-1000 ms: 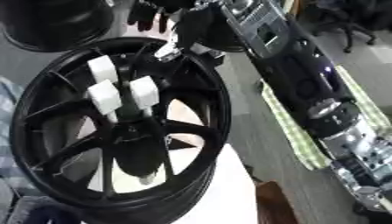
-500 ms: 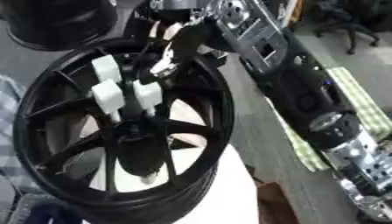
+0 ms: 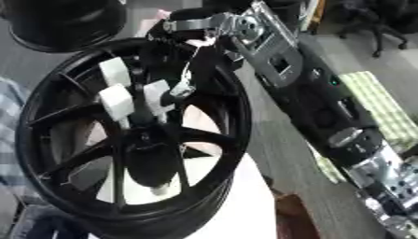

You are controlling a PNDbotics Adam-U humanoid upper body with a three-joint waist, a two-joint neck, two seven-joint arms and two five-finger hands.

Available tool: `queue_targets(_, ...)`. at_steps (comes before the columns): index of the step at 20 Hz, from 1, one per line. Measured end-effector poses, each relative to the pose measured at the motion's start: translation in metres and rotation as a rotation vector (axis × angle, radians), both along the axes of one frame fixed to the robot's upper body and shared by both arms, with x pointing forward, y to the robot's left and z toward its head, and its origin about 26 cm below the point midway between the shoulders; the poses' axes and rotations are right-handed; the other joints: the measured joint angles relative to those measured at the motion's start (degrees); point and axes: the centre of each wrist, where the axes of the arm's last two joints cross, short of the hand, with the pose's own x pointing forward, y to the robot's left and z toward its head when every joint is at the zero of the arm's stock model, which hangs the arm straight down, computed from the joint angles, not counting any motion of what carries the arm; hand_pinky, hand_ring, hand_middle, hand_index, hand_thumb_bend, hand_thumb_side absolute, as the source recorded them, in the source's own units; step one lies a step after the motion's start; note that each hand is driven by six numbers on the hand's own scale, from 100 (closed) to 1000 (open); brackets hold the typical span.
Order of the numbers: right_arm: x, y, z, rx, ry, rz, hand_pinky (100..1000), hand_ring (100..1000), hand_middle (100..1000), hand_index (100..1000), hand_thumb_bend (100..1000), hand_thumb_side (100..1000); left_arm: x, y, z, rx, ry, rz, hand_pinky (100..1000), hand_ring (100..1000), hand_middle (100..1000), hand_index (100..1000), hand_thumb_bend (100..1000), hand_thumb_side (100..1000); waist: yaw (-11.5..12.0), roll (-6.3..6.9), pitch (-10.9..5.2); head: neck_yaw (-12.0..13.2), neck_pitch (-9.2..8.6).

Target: Pull the pin out of the wheel hub.

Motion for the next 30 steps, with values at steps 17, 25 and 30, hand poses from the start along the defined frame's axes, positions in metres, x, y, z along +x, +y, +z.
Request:
queue_targets(17,0.002,0.004,-0.013,-0.017,-0.034,-0.024,689,750,625,751,599,242,0.003,-0.005,0.001,-0.008,-0.006,-0.012,621,609,529,726,449,578,0.80,0.30,0.64,-0.66,0.00)
queue_targets(25,0.003,0.006,-0.018,-0.011,-0.044,-0.035,665,723,583,729,583,226,0.004,-0.008,0.001,-0.016,-0.008,-0.015,621,610,529,726,448,579,0.91,0.30,0.72,-0.97,0.00)
queue_targets(30,0.003,0.006,-0.018,0.002,-0.041,-0.051,650,703,536,695,565,203,0.005,-0.008,0.002,-0.016,-0.011,-0.016,620,610,529,724,447,579,1.04,0.29,0.72,-0.97,0.00)
